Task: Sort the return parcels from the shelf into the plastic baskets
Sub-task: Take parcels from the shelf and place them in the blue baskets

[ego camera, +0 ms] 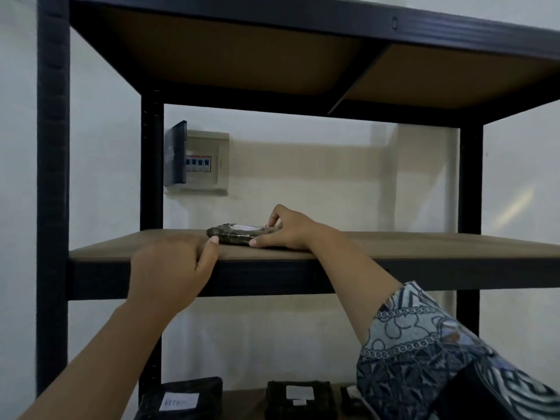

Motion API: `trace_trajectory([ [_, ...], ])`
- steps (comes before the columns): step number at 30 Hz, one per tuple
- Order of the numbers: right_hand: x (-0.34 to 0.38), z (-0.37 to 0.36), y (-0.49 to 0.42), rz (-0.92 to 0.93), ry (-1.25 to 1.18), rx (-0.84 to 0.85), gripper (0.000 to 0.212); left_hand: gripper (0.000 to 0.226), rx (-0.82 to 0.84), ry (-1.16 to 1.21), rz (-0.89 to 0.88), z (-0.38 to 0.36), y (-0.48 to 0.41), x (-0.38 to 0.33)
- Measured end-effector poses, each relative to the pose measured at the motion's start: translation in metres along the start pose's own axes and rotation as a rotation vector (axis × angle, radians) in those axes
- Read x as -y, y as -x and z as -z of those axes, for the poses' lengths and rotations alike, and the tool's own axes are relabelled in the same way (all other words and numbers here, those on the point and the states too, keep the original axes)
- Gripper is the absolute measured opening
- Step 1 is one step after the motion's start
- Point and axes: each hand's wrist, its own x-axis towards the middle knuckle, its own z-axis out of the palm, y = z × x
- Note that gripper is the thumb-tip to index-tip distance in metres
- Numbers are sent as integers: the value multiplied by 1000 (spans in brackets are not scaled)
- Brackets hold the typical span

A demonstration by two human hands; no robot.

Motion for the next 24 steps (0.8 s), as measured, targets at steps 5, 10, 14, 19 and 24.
trace_trajectory([
  [5,-1,0,0,65,125,-214,65,50,-65,57,-77,1,5,3],
  [10,-6,15,26,165,142,-367,65,59,-36,29,-97,1,9,1],
  [14,-30,40,65,179,138,-400,65,70,21,-9,-63,7,23,-17],
  [19,-79,74,137,198,106,-410,65,71,52,25,-100,17,53,-82],
  [24,-148,110,229,194,137,-418,67,72,57,65,-149,22,88,-178],
])
